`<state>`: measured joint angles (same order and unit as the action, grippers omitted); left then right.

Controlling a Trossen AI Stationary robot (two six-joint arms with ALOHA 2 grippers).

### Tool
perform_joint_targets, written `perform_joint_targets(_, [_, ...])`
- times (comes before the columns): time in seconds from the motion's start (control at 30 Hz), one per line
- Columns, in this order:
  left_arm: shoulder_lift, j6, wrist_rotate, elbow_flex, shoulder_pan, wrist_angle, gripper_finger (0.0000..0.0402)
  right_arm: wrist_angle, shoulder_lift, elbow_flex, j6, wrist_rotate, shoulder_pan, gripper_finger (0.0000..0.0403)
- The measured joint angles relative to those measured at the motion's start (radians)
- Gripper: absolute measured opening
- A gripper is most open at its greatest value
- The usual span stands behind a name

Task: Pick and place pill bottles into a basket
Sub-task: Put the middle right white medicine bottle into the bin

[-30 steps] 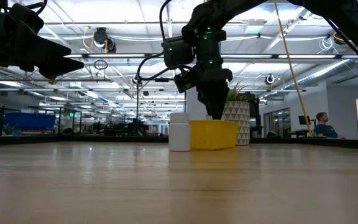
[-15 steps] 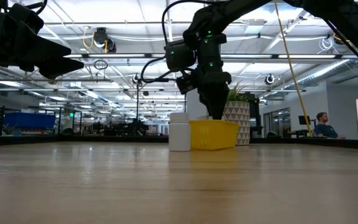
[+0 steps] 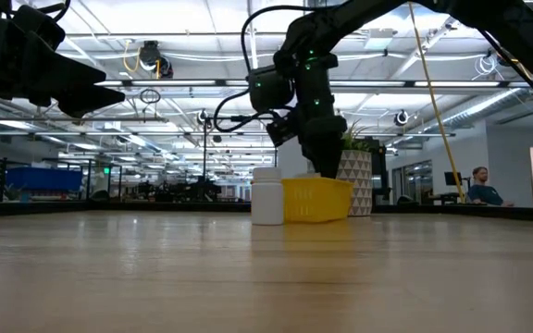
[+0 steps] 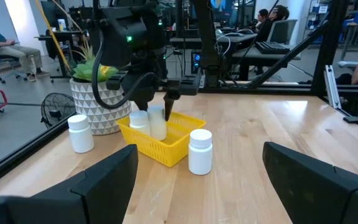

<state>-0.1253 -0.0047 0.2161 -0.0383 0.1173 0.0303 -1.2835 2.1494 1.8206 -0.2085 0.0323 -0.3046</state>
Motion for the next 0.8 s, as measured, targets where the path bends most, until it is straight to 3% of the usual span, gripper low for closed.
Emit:
perform_joint_targets(0.3, [0.0,0.0,0.0,0.0,0.0,0.0,0.0351,-0.009,-0.037,0.002,-0.001,-0.001,-0.002,0.0189])
perform_joint_targets(0.8, [0.0,0.0,0.0,0.0,0.0,0.001,0.0351,-0.002,-0.092,0.001,0.014,-0.004,-0.002,0.0195])
